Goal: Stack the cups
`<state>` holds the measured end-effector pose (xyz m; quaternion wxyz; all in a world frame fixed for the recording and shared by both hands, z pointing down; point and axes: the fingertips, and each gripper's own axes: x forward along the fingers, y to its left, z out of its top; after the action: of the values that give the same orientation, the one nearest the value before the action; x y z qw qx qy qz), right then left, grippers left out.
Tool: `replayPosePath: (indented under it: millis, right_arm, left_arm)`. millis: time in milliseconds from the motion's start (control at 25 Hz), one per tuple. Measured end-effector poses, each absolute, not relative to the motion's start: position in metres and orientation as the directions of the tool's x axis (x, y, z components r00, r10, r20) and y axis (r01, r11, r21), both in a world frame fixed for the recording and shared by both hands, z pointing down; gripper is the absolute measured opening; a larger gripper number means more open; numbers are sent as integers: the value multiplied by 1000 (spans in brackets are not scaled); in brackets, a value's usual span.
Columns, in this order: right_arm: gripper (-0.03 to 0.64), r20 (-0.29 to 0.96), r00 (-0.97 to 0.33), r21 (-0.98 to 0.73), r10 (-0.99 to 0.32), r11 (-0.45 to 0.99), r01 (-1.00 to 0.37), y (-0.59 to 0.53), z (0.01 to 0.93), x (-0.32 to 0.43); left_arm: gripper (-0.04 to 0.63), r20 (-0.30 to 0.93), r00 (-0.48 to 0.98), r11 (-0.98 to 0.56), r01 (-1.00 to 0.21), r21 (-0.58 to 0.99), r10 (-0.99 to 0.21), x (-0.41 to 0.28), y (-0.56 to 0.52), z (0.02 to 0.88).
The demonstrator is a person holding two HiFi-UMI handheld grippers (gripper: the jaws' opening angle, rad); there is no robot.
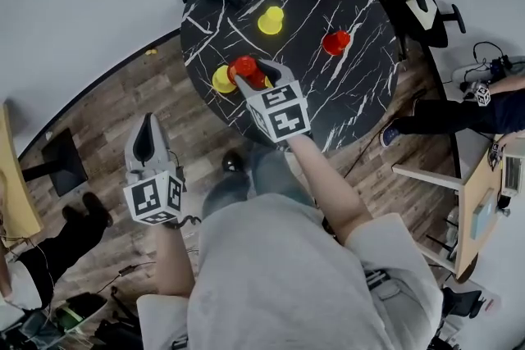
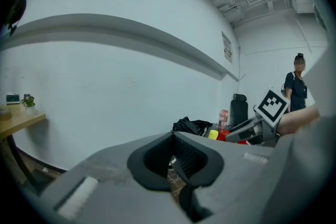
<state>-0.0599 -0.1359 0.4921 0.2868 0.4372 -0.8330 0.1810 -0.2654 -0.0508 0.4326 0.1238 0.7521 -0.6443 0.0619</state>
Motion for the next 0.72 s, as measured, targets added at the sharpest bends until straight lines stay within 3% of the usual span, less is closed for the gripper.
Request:
replayPosePath:
  millis: [320,520,720]
  right_arm:
    - [222,633,-449,-47,-631,547,-836,-135,494,-60]
    - [238,567,-488,-83,-664,543,-836,-136,476,-58]
    - [132,453,-471,-108,-757,478,-872,-138,445,-34]
  left_arm:
    - [6,248,168,-145,-984,107,-954,-264,-53,432]
    - [6,237,184,-163,-981,106,-954,-258,-57,428]
    - [6,219,223,-205,-973,101,-950,-244,-67,421]
